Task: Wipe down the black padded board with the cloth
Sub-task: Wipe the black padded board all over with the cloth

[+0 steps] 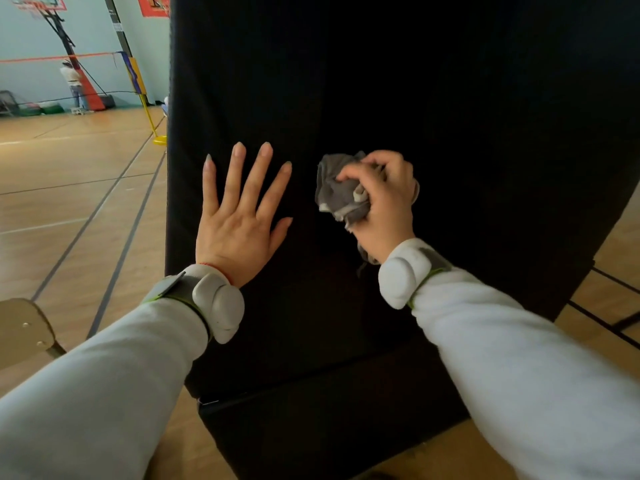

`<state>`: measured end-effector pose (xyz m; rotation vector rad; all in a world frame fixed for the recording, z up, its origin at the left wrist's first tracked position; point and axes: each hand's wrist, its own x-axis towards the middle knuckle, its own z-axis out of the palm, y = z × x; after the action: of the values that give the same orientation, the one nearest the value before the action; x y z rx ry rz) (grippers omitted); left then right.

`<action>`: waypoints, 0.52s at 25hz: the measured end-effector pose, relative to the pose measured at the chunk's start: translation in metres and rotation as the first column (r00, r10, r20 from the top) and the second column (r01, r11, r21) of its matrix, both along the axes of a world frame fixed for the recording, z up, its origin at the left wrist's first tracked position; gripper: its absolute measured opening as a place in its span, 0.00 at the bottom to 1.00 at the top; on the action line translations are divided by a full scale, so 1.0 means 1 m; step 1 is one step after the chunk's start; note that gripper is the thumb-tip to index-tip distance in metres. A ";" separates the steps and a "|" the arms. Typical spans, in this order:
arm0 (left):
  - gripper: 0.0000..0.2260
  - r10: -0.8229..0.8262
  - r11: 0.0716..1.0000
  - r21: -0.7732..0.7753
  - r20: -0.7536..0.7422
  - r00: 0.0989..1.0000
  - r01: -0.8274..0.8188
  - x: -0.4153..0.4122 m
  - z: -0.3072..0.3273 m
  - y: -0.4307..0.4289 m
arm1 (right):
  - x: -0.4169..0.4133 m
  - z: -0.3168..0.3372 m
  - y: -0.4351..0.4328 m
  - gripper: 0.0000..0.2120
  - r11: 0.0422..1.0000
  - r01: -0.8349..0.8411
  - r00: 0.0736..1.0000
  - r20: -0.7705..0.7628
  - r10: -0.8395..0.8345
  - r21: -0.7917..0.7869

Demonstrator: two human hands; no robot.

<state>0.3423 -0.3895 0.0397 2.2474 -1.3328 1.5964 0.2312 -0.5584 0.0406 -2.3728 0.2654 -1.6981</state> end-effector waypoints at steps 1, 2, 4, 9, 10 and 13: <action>0.30 -0.002 1.000 -0.002 0.004 1.000 0.002 0.000 0.000 0.000 | 0.000 -0.012 0.001 0.16 1.000 -0.015 1.000 -0.022 0.015 -0.005; 0.29 0.000 1.000 -0.004 0.008 1.000 0.000 0.000 0.001 0.000 | -0.001 -0.021 0.001 0.15 0.999 -0.034 0.998 -0.044 0.033 -0.014; 0.29 -0.007 1.000 -0.014 -0.010 1.000 0.006 -0.001 0.002 0.000 | -0.003 -0.040 0.001 0.14 0.997 -0.070 0.993 -0.100 0.066 -0.034; 0.28 -0.028 0.998 0.063 -0.051 0.998 0.031 -0.009 -0.027 0.008 | -0.020 -0.082 0.003 0.15 0.987 -0.131 0.948 -0.303 0.098 -0.089; 0.28 -0.027 0.996 0.080 -0.044 0.999 0.030 -0.008 -0.032 0.009 | -0.024 -0.077 0.001 0.15 0.986 -0.145 0.943 -0.313 0.111 -0.086; 0.28 -0.001 0.997 0.072 -0.032 0.999 0.004 -0.003 -0.035 0.009 | -0.026 -0.030 -0.008 0.20 0.995 -0.085 0.985 -0.155 0.076 -0.056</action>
<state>0.3396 -0.3801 0.0049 2.3008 -1.4070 1.5290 0.2052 -0.5662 0.0108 -2.5264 0.1402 -1.5136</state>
